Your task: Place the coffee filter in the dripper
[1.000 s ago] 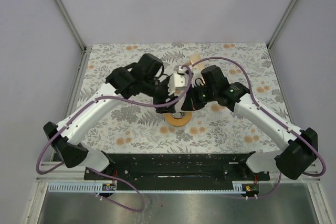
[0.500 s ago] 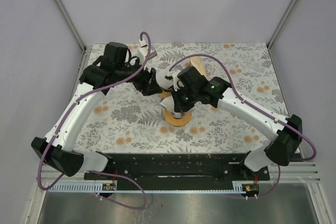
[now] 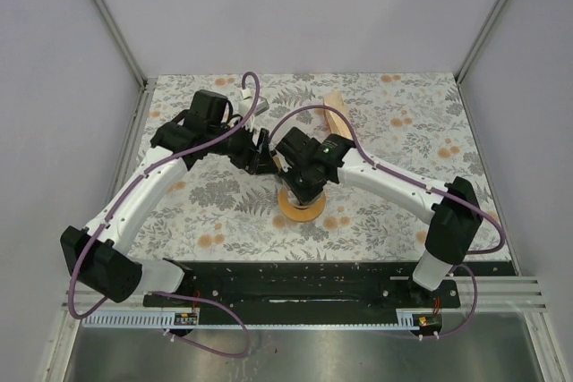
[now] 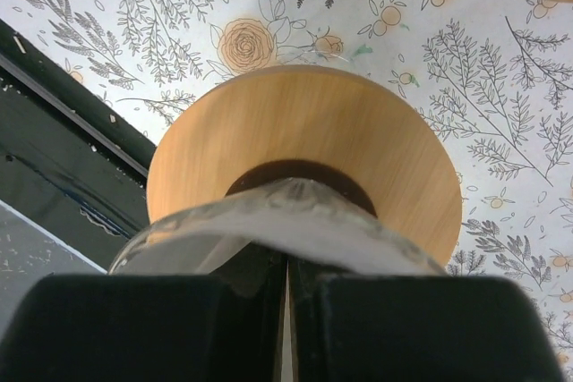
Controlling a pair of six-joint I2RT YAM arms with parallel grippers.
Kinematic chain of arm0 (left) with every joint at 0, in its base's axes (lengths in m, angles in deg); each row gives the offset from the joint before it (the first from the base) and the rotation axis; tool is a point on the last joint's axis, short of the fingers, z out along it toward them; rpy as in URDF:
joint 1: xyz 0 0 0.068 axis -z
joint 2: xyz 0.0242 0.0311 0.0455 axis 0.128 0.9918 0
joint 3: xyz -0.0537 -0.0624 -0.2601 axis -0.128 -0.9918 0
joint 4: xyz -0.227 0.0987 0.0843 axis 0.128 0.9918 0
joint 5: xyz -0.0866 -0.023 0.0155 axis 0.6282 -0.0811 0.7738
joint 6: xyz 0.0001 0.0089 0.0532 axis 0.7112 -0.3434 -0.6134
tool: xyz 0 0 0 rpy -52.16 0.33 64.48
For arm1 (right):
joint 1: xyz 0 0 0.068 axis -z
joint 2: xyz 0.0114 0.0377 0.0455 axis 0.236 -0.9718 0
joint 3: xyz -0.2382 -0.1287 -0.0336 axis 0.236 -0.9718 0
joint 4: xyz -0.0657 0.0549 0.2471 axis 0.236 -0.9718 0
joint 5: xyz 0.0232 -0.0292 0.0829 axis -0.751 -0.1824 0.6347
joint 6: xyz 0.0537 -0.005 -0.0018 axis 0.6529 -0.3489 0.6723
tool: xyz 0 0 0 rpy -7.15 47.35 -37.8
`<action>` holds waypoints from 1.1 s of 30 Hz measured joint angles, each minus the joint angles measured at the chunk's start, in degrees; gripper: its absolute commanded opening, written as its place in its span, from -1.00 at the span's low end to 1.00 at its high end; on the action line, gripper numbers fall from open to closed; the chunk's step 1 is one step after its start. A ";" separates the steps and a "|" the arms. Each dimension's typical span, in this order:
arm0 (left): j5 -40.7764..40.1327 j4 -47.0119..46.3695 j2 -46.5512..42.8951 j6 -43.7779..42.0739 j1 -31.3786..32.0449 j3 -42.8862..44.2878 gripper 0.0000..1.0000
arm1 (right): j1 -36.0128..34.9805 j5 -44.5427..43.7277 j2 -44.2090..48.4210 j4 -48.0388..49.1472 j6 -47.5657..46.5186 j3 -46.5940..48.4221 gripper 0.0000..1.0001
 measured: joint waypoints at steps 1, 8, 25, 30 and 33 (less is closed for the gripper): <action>0.17 -0.26 -0.04 0.46 0.00 -0.39 0.36 | 0.00 -0.09 -0.52 -0.07 0.00 0.00 -1.00; 0.70 -2.60 -0.07 2.95 -0.09 -2.78 0.33 | -0.02 -0.70 -2.27 -0.35 0.04 0.09 -1.00; 3.17 -4.90 -0.83 4.83 -0.39 -3.37 0.23 | -0.22 -1.40 -2.54 -4.68 0.00 3.65 -0.55; 5.25 -6.29 -0.85 6.58 -0.48 -4.50 0.16 | -0.22 -1.09 -2.38 -6.29 0.02 3.96 -0.45; 6.47 -7.32 -0.92 7.56 -0.48 -4.50 0.13 | -0.22 -1.22 -2.03 -7.37 0.04 4.76 -0.39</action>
